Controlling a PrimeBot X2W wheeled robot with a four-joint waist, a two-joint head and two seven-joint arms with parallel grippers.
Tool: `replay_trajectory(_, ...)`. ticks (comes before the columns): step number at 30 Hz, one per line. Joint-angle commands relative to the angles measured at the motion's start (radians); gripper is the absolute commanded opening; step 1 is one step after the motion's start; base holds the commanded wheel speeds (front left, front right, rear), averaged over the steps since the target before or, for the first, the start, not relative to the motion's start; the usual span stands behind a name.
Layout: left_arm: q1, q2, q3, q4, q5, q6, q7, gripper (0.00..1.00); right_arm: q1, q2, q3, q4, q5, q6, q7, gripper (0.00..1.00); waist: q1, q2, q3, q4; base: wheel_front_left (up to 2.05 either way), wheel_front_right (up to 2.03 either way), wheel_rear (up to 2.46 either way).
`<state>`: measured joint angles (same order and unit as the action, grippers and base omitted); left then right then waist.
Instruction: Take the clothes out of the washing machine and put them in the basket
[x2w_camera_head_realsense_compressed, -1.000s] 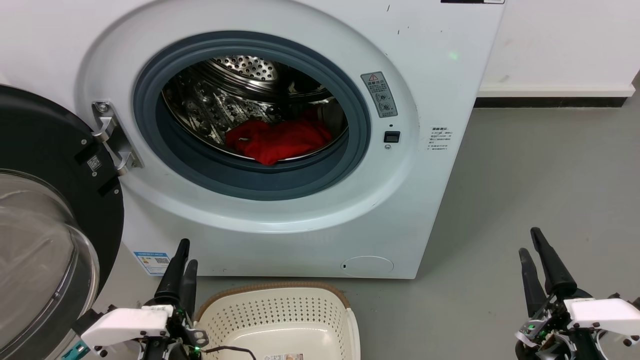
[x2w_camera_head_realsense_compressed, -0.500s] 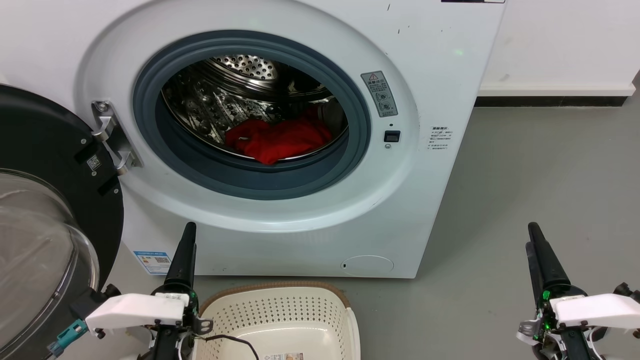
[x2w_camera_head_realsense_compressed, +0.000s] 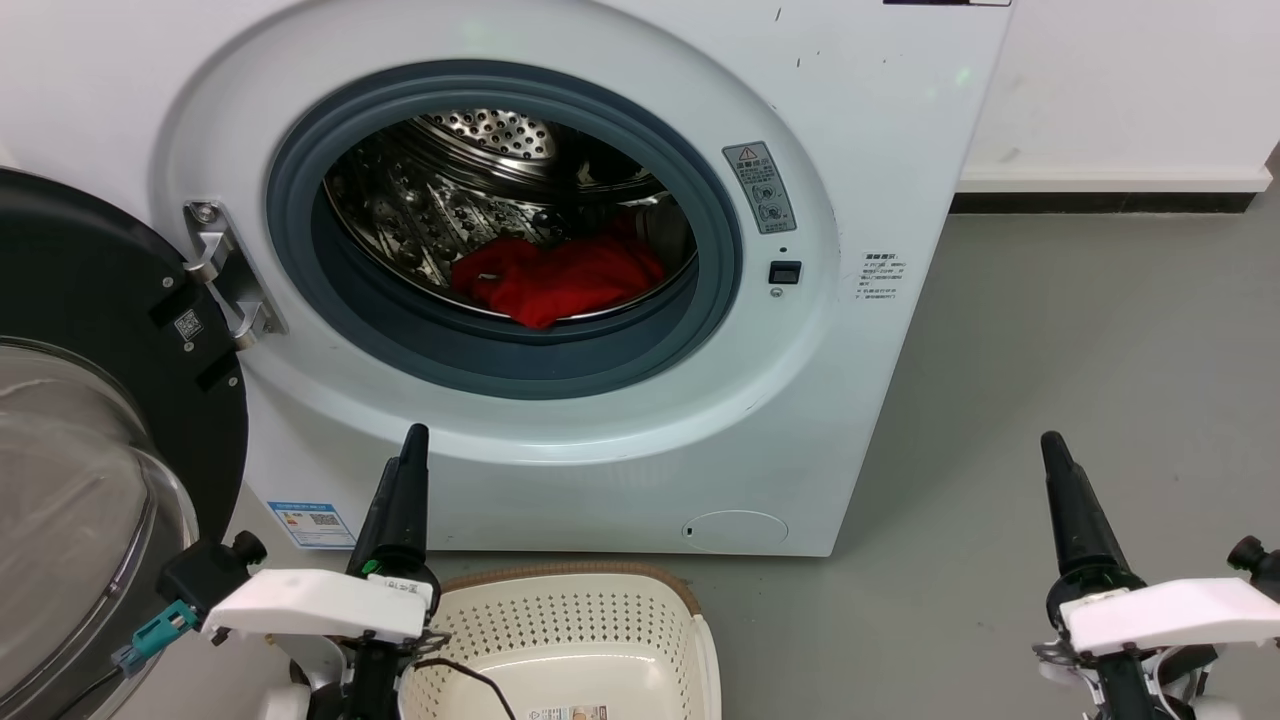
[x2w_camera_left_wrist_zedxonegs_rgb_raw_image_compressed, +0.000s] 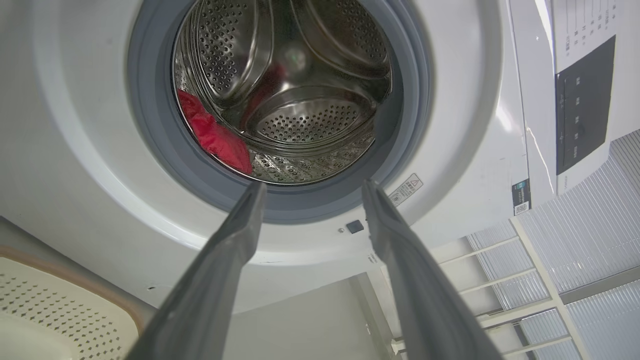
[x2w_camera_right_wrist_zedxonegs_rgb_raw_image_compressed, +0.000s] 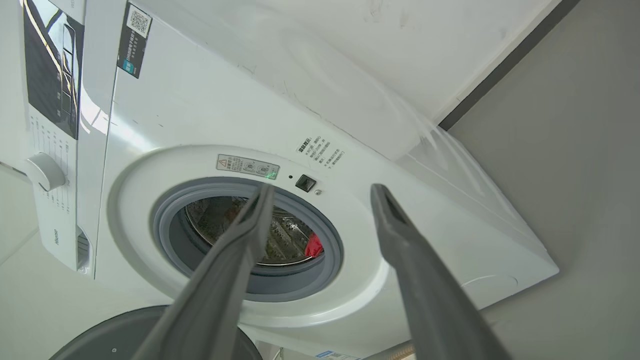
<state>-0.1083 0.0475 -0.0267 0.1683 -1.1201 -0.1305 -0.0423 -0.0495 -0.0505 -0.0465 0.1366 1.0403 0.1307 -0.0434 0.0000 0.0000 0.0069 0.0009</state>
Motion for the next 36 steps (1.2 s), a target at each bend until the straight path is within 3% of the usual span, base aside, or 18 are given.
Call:
replay_trajectory(1, -0.028, 0.003, -0.006, -0.018, 0.036, 0.0, -0.01, 1.0, -0.003, -0.001, 0.005, -0.022, -0.046, 0.0, -0.009, 1.0, 0.0, 0.0, 0.0, 0.0, 0.0, 0.0, 0.0)
replay_trajectory(16, -0.031, 0.003, -0.049, -0.02, 0.266, 0.0, -0.06, 1.0, 0.014, -0.001, 0.025, -0.031, -0.343, 0.0, -0.059, 1.0, 0.0, 0.0, 0.0, 0.0, 0.0, 0.0, 0.0)
replay_trajectory(36, -0.036, 0.003, -0.092, -0.005, 0.542, 0.011, -0.115, 1.0, 0.02, 0.0, 0.035, -0.004, -0.613, 0.0, -0.115, 1.0, 0.0, 0.0, 0.0, 0.003, 0.0, 0.0, 0.0)
